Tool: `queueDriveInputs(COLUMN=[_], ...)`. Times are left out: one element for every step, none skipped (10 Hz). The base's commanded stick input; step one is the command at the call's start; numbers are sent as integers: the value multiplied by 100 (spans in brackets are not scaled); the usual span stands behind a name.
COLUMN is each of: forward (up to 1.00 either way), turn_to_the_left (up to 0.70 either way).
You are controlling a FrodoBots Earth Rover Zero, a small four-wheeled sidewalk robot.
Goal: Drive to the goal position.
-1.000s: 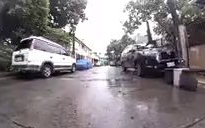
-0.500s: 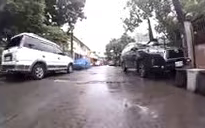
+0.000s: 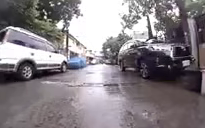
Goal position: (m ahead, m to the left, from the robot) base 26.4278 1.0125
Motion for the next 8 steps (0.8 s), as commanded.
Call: queueDriveInputs(forward=[100, 100, 100, 100, 100, 100, 100, 100], turn_to_the_left=[0, 0, 0, 0, 0, 22, 7, 13])
